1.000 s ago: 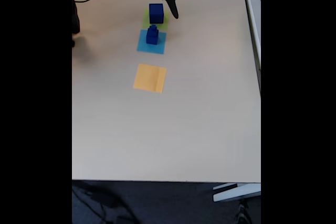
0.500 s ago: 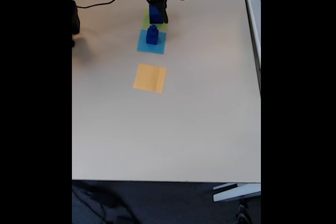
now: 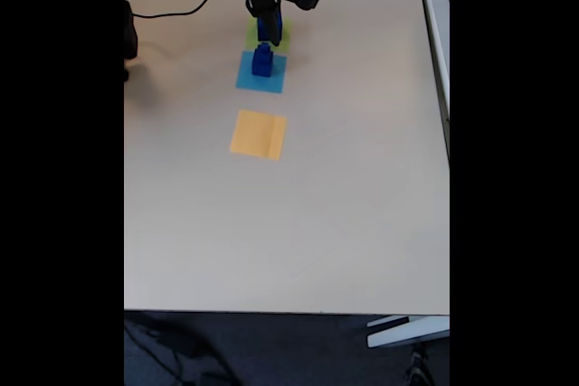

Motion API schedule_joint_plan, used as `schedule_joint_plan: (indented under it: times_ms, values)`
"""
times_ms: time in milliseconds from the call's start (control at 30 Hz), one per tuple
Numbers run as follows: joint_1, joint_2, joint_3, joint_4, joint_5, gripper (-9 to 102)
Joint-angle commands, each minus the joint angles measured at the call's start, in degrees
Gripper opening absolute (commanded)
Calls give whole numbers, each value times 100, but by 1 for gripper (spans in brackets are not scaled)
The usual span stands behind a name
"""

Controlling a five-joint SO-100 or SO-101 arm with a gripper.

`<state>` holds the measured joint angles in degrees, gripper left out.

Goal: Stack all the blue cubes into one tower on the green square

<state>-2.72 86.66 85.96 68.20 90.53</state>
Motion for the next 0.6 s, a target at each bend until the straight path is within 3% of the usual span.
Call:
schedule_joint_plan:
  times_ms: [0,567]
  values:
    - [114,589,149,-167,-114,28]
    - [325,659,659,-396,-290,28]
